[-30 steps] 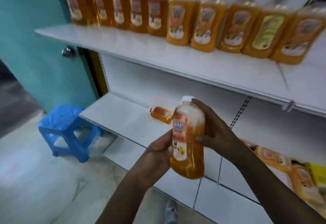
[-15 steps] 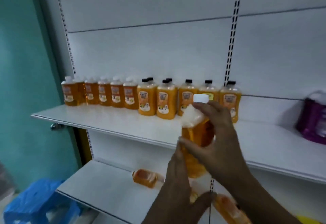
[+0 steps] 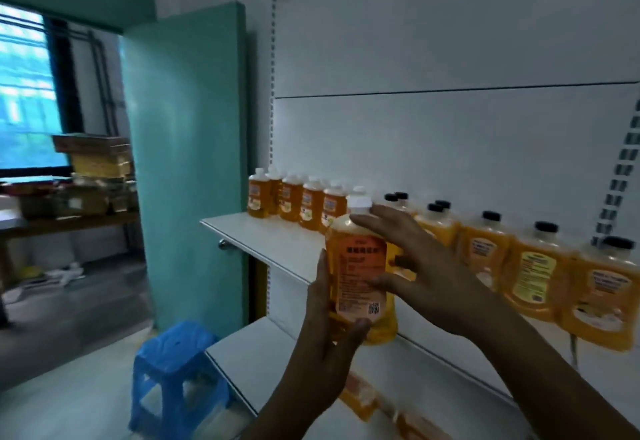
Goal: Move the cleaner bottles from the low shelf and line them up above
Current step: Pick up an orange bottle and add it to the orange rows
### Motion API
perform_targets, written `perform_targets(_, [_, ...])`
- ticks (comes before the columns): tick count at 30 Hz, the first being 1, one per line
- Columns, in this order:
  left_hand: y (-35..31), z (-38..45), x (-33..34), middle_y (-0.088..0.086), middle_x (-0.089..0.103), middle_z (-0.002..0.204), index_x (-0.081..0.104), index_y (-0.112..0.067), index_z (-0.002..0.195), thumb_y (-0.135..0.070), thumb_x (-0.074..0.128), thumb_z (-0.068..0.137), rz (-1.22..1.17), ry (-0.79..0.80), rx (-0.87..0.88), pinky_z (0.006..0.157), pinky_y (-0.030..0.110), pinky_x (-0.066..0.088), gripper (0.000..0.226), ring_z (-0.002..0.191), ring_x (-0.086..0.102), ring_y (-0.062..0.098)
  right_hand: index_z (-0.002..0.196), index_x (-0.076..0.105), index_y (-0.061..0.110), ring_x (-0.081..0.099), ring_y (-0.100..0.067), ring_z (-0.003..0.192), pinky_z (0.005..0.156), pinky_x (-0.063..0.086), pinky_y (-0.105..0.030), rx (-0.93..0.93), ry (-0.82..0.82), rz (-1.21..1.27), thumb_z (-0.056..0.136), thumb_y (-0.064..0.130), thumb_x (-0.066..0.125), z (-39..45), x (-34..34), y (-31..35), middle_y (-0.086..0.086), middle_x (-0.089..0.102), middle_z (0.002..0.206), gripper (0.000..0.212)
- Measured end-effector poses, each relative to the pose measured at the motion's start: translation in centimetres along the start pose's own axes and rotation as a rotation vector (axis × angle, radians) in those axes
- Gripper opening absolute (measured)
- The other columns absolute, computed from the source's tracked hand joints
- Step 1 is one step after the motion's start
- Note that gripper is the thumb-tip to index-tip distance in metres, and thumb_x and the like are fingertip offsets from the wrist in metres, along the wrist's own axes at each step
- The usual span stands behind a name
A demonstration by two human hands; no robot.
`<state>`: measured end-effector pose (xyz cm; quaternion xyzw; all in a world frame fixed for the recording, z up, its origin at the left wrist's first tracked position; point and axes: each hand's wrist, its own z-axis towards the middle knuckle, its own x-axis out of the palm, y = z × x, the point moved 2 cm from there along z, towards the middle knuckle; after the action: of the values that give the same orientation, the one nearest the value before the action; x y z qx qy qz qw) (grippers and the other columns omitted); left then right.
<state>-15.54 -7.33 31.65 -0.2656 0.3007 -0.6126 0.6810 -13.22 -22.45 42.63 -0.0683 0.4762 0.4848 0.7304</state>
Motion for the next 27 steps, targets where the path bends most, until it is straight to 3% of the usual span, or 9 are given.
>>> perform_targets(2, [1.5,0.6,-2.8,-0.005,0.038,0.148,0.007,-0.051,0.148,-0.033,0.058,0.092,-0.007,-0.014,-0.015,0.103,0.042,0.048,0.078,0.132,0.047,0.019,0.131,0.022,0.070,0.018,0.021,0.129,0.090,0.038,-0.001,-0.020,0.035,0.002,0.087,0.019,0.069,2.6,2.1,0.3,0.036,0.015,0.147,0.082])
perform_targets(4, [3.2,1.3,-6.3,-0.006,0.037,0.149,0.007,-0.049,0.148,-0.028,0.058,0.093,0.007,-0.031,-0.025,0.103,0.043,0.048,0.078,0.133,0.047,0.018,0.133,0.019,0.067,0.022,0.010,0.134,0.092,0.038,-0.006,-0.036,0.037,-0.021,0.087,0.022,0.070,5.6,4.8,0.8,0.029,0.016,0.151,0.082])
perform_targets(8, [6.1,3.3,-13.4,-0.009,0.033,0.151,0.004,-0.037,0.152,-0.019,0.056,0.093,0.038,-0.014,-0.001,0.103,0.030,0.047,0.080,0.135,0.043,0.012,0.129,0.007,0.067,0.024,0.007,0.124,0.080,0.036,0.000,-0.030,0.040,-0.093,0.085,0.032,0.070,11.4,10.0,2.0,0.026,0.016,0.148,0.084])
perform_targets(11, [8.8,5.1,-18.2,-0.006,0.031,0.152,0.003,-0.031,0.153,-0.014,0.058,0.093,0.066,0.012,-0.007,0.101,0.024,0.045,0.083,0.136,0.042,0.012,0.133,0.008,0.062,0.025,0.002,0.128,0.092,0.035,-0.010,-0.012,0.020,-0.137,0.082,0.037,0.072,15.5,14.0,2.8,0.018,0.013,0.155,0.085])
perform_targets(15, [12.8,9.0,-22.6,-0.006,0.030,0.152,-0.004,-0.030,0.153,-0.018,0.063,0.092,0.092,0.120,-0.070,0.103,0.027,0.046,0.091,0.136,0.042,0.012,0.140,0.023,0.053,0.031,-0.010,0.135,0.099,0.042,-0.024,0.038,-0.066,-0.168,0.080,0.032,0.076,20.3,18.0,2.1,0.013,0.020,0.153,0.083])
perform_targets(18, [16.1,13.1,-24.4,-0.010,0.034,0.150,-0.007,-0.038,0.150,-0.020,0.064,0.090,0.120,0.222,-0.124,0.106,0.027,0.044,0.094,0.134,0.043,0.006,0.143,0.029,0.046,0.033,-0.015,0.137,0.104,0.047,-0.037,0.110,-0.100,-0.192,0.081,0.029,0.076,24.1,20.4,-0.6,0.011,0.022,0.153,0.079])
perform_targets(23, [23.6,20.7,-25.9,-0.005,0.038,0.150,-0.018,-0.045,0.146,-0.029,0.065,0.090,0.359,0.322,-0.168,0.108,0.035,0.043,0.102,0.131,0.046,0.008,0.144,0.029,0.041,0.033,-0.018,0.137,0.099,0.039,-0.024,0.185,-0.149,-0.241,0.083,0.026,0.074,30.6,24.1,-8.6,0.005,0.024,0.153,0.077])
perform_targets(27, [28.7,26.2,-26.3,0.007,0.045,0.145,-0.023,-0.037,0.146,-0.034,0.059,0.092,0.697,0.390,-0.140,0.107,0.043,0.042,0.098,0.126,0.052,0.023,0.146,0.028,0.038,0.033,-0.023,0.138,0.106,0.039,-0.033,0.195,-0.165,-0.257,0.085,0.024,0.071,35.8,26.5,-15.2,0.000,0.023,0.152,0.076])
